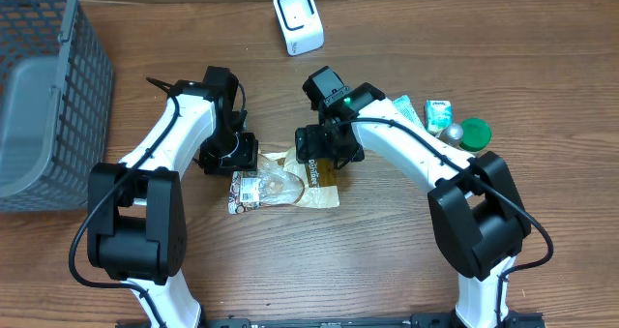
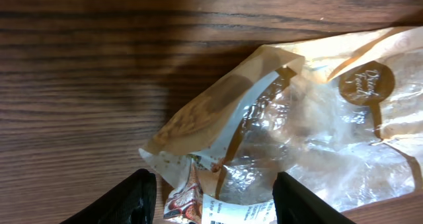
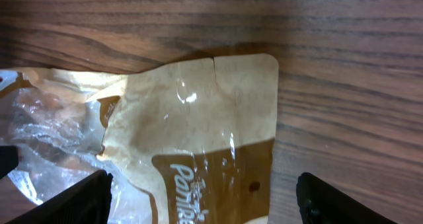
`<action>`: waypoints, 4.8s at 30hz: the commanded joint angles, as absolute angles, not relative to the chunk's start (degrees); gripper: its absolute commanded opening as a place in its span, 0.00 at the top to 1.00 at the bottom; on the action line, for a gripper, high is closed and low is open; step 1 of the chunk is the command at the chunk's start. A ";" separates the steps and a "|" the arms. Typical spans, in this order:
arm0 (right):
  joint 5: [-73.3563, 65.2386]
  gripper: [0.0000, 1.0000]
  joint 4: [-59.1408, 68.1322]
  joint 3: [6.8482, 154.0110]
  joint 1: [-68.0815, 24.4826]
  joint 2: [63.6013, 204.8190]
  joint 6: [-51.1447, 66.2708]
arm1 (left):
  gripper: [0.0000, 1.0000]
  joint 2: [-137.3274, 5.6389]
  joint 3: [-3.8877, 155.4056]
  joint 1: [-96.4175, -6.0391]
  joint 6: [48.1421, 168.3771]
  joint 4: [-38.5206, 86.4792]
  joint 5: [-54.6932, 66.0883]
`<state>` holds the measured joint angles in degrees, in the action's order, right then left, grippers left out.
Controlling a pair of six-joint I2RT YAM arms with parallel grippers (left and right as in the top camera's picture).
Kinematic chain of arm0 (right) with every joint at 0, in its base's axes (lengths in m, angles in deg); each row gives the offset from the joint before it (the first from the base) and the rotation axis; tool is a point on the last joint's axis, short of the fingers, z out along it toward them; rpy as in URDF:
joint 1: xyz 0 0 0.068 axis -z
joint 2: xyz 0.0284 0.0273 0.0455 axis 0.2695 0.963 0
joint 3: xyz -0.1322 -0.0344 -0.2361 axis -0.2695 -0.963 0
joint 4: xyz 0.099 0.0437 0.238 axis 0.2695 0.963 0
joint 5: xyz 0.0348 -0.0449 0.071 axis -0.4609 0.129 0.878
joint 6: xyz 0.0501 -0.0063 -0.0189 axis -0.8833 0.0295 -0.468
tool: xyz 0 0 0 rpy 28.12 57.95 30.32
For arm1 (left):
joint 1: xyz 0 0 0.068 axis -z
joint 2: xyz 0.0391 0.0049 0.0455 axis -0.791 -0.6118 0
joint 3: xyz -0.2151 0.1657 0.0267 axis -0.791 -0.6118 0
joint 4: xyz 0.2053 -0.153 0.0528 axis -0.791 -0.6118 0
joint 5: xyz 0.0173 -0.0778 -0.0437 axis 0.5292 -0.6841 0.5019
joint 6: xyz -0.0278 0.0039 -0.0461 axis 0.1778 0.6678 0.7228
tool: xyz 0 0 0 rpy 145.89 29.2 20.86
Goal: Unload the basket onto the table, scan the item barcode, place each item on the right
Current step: 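Bring the left gripper in and grip the pouch with both grippers, then release the left gripper and lift the pouch up toward the scanner, then hold the Pantree pouch in front of the white scanner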
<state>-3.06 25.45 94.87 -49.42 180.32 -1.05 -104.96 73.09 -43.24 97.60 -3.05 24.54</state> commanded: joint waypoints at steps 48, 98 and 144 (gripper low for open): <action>22.16 0.43 -12.30 74.39 -48.87 183.79 -13.05 | 0.40 -104.48 69.40 -41.73 99.27 2.31 26.09; 44.45 0.74 -22.60 75.85 -41.55 183.05 -4.94 | 0.16 -99.78 80.41 -44.62 98.81 -0.62 21.67; -25.60 0.80 0.35 135.50 -44.56 193.61 54.51 | 0.00 -93.31 91.63 -67.26 100.55 -0.45 23.66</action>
